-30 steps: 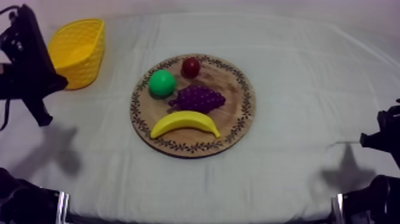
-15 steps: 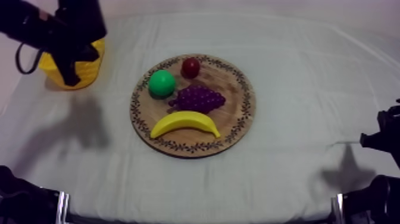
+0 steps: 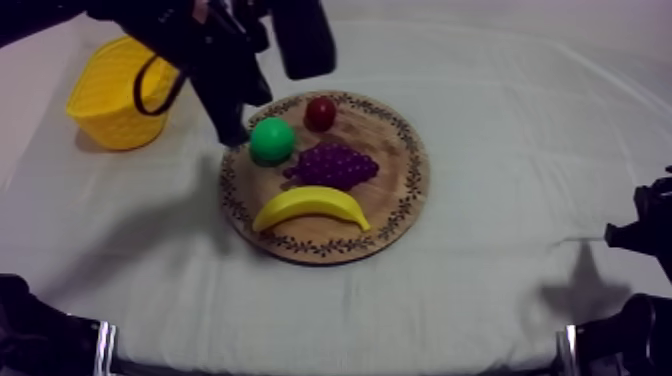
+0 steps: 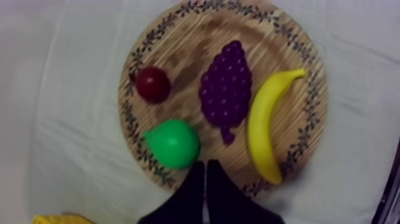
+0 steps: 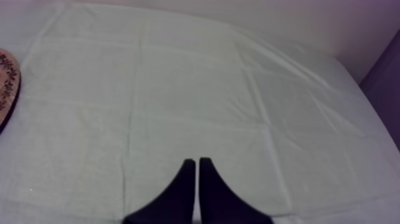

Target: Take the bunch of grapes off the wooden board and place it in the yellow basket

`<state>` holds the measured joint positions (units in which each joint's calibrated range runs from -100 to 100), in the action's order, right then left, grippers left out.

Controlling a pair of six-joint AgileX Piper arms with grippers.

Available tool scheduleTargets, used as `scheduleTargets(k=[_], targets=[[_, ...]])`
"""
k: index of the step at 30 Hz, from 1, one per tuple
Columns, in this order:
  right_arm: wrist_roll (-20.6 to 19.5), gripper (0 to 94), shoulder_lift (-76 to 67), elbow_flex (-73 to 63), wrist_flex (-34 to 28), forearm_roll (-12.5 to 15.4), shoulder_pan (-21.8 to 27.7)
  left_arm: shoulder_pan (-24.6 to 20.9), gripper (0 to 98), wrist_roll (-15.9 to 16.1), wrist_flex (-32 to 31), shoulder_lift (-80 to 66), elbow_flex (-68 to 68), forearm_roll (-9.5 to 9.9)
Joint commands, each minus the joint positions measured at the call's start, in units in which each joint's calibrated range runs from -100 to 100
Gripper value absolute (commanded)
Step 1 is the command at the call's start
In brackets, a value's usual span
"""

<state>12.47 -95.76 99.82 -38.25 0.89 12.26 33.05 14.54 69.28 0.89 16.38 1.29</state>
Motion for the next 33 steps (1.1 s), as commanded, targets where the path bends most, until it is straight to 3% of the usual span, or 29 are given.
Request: scheduleTargets(k=[1,15,25,33], targets=[[0.0,0.3,0.0,0.0,0.0,0.0,0.0,0.8,0.0,-0.5,0.1,1.6,-1.1,0.21],[0.0,0.3,0.0,0.0,0.0,0.0,0.0,2.8,1.7,-2.4,1.7,7.0,-6.1,1.86],[0.0,0.3,0.0,0.0,0.0,0.0,0.0,3.3,39.9,-2.2,3.0,9.2,-7.5,1.97],[0.0,0.3,0.0,0.0,0.0,0.0,0.0,3.9,56.0,-2.7,3.9,10.3,-9.1,2.3]])
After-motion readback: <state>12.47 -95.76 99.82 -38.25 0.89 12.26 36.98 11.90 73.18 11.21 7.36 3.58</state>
